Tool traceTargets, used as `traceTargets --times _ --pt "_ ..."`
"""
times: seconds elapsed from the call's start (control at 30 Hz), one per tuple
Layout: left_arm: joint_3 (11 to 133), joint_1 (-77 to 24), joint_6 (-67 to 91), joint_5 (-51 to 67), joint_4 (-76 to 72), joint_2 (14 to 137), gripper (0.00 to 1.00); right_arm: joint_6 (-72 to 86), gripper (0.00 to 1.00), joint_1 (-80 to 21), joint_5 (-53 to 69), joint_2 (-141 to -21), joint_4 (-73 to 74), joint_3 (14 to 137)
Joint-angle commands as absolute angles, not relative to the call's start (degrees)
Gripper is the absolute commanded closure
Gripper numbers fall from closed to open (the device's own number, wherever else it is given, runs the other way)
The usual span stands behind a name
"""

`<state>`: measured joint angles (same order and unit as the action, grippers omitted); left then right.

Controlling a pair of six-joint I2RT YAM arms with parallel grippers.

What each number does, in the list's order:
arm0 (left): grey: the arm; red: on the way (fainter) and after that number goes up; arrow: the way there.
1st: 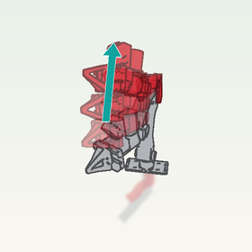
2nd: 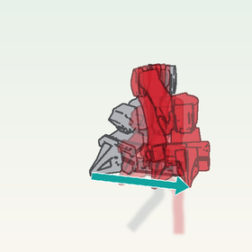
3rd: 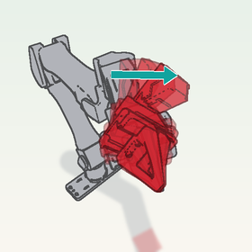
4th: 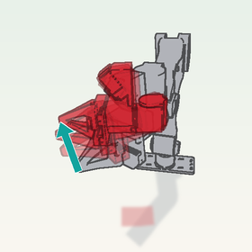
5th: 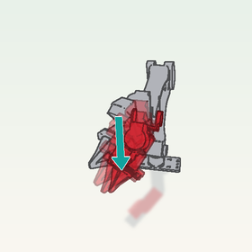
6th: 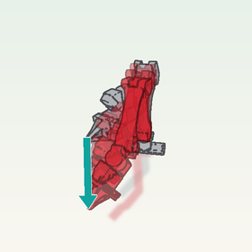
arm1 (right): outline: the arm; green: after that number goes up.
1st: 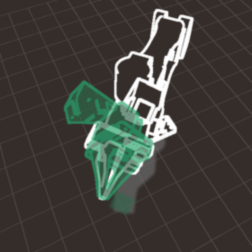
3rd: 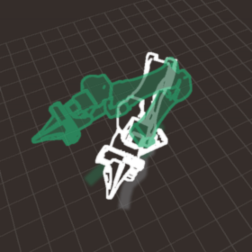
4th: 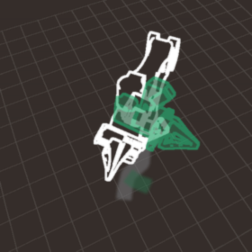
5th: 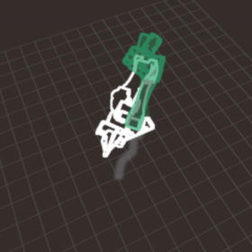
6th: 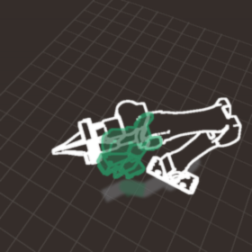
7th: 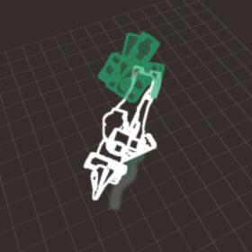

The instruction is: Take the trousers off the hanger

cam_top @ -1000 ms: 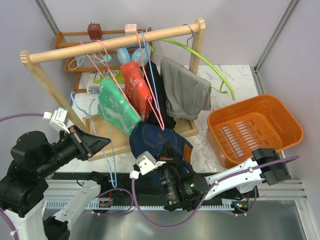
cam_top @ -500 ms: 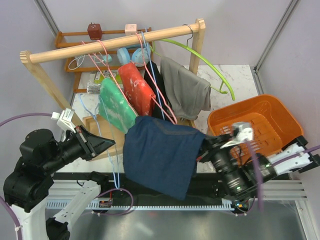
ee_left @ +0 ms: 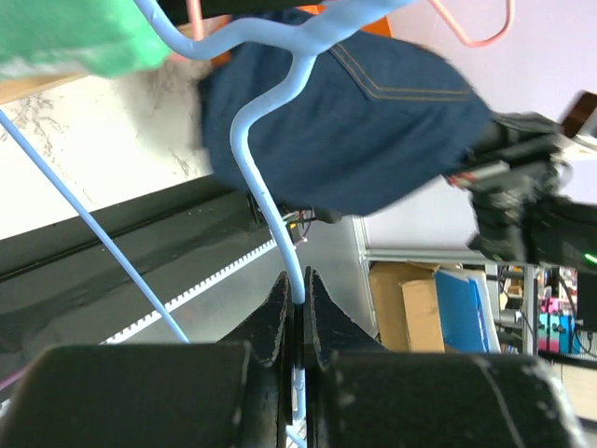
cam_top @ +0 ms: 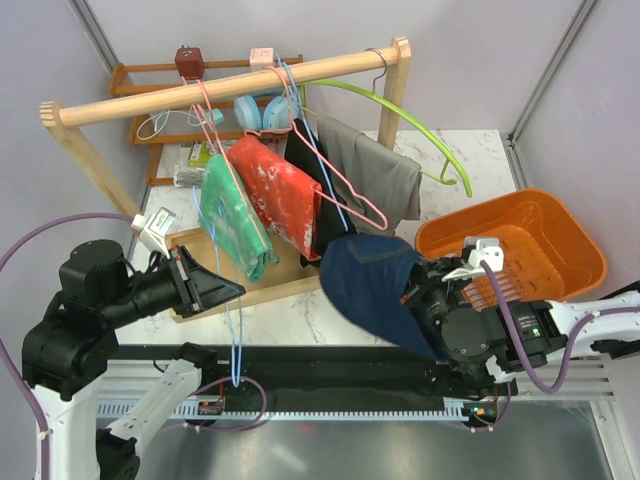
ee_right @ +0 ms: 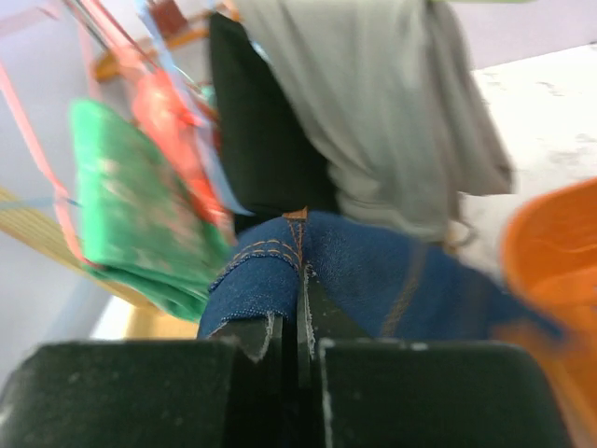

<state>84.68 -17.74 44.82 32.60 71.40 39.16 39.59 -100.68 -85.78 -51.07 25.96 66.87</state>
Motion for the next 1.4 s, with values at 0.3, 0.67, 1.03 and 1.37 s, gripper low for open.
traceTargets --times 0.3,0.67,1.03,1.37 --pt "86.5 -17.7 40.9 38.6 71.2 40.9 0.98 28.9 1.00 -95.7 -108.1 -34.4 33.6 64.9" --pt "83.4 -17.8 46.3 35.5 68.6 39.2 0.98 18.6 1.00 -87.0 -108.1 -35.1 34.4 70.7" --pt "82.1 -17.8 48.6 35.8 68.1 38.5 0.98 33.4 1.00 -64.4 -95.5 -54.5 33.6 72.5" --pt "85.2 -17.8 45.8 38.9 72.2 39.4 0.98 27.6 1.00 -38.4 -79.1 -59.0 21.4 76.9"
